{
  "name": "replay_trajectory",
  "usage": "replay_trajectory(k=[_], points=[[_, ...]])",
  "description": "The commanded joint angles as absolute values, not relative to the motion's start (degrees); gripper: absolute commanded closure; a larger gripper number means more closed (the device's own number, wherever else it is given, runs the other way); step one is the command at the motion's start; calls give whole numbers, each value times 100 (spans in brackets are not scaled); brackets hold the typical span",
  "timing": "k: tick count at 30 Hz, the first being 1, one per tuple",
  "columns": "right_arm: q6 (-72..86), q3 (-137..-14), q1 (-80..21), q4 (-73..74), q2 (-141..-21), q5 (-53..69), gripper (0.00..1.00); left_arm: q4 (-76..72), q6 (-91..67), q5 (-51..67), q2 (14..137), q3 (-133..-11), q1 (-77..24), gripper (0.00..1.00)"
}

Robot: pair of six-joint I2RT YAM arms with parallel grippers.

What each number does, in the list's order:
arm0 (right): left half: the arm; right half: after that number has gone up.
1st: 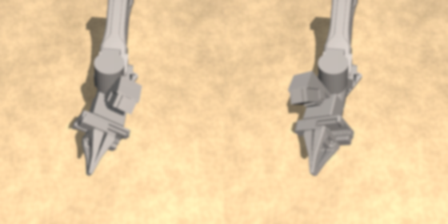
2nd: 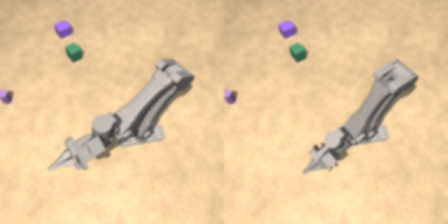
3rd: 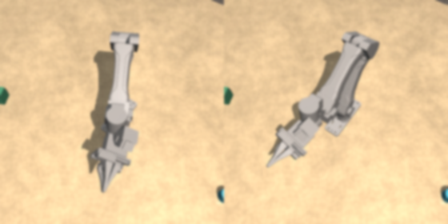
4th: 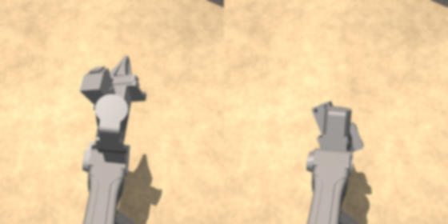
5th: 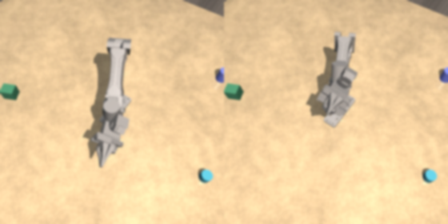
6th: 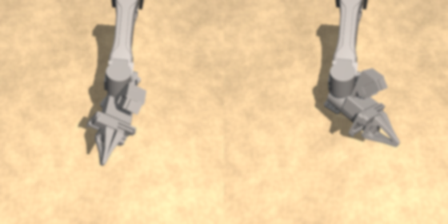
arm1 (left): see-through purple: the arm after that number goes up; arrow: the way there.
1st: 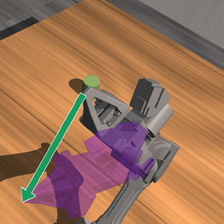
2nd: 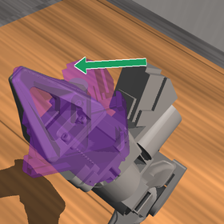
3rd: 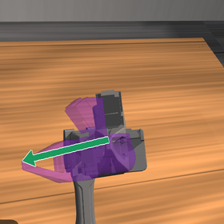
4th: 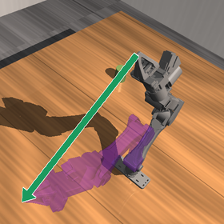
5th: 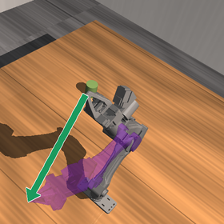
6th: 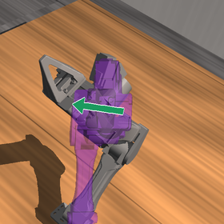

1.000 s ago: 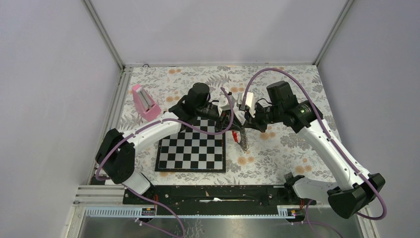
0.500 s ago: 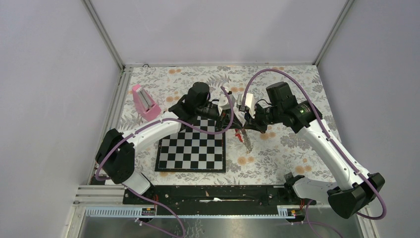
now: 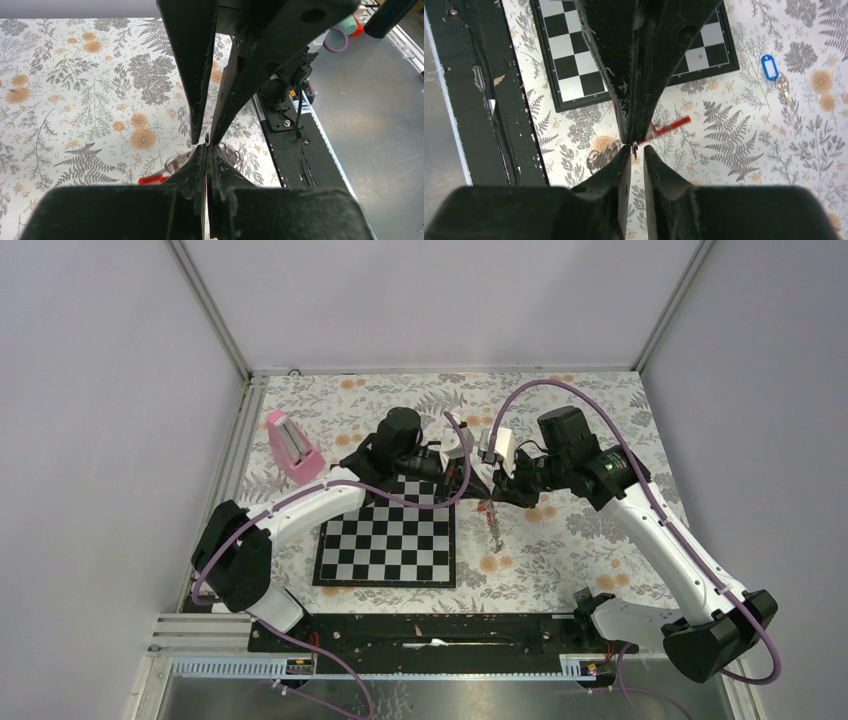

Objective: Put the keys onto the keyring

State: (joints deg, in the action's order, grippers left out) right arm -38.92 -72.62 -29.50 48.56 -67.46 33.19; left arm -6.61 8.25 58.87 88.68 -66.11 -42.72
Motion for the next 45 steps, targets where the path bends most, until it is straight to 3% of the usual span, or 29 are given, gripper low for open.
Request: replay_trajectory(k=[1,7,20,32,45], points=[[-3631,-7067,-2963,4506,-6493,3115,71,-2393,-558,5830,8632,-6179,-4172,100],[-3252,-6875,-2616,4129,-6231,3464,59,-4555,-2377,5542,8530,-5443,-4043,100],[-2680,-6423,-1859,3485,-5643,4672,55,-7390,-4366,5540,8604,-4532,-4039,100],[-2827,-6409,-1778,3601,-5543,5251,55,-8406,-4525,7051,8550,-4560,-4056,100],[-3112,-5942,-1775,3601,-5443,5463,55,-7928,-3874,8840,8215,-5175,-4054,100]])
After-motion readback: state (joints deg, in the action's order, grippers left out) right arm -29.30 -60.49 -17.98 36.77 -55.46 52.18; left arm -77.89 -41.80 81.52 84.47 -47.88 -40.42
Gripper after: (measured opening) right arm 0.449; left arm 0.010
